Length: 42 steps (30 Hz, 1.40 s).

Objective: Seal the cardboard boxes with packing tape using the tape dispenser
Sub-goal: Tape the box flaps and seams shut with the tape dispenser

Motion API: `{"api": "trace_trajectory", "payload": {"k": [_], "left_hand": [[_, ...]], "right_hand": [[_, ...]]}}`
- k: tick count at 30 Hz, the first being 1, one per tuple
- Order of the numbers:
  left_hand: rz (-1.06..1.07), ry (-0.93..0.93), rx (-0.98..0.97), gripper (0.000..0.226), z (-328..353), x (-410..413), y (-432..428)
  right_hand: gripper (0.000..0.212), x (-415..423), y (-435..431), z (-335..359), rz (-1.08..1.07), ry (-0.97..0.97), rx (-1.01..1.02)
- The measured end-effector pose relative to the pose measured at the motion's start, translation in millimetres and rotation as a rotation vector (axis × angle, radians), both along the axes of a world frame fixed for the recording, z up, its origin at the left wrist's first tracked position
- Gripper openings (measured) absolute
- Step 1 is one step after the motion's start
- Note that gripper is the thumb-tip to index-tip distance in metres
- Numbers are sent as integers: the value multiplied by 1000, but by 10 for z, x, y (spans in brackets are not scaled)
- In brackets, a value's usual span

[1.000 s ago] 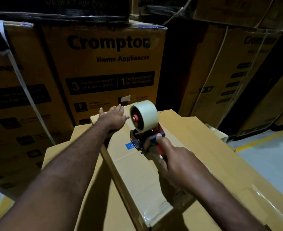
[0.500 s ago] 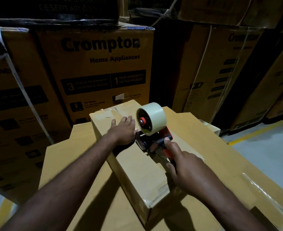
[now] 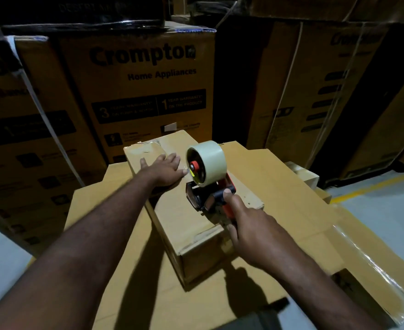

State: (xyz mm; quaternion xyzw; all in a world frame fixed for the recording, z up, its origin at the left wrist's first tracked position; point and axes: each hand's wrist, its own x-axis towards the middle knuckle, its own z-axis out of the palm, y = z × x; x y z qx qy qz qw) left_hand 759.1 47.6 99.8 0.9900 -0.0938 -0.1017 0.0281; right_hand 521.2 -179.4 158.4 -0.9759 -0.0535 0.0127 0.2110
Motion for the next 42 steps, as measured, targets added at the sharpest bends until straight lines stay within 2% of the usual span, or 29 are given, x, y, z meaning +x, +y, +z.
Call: {"api": "trace_trajectory", "payload": {"k": [5,9,11,20,25,33,40,42], "left_hand": [[86,4,-2,68,153,-236,-266],[-95,-26,-81,52,106,-722,-543],[-183,-40,-68,51,36,-876,-552],[-147,-19,-53,47,159,-919,-550],[-125,-30,-118,55,102,-883,-513],[-136,-22,-84,58,76,-871,-489],[-44,16,-83,62,182,-956,-540],[-108,-3,-115,67,93,-1114,-643]], "right_hand": [[67,-432,-166,-14,-45,-12,34],[65,-479,-216,-7,-44,-42,70],[65,-500,-197,-23,-42,-45,79],[63,-464,-187,-25,-45,-31,44],[69,-815,-240,-98,-87,-43,71],[67,-1018,-271,-36,-77,32,56],[68,-1187,-250,-126,-90,23,52],[69,-1186,-260,-166,-101,-1,59]]}}
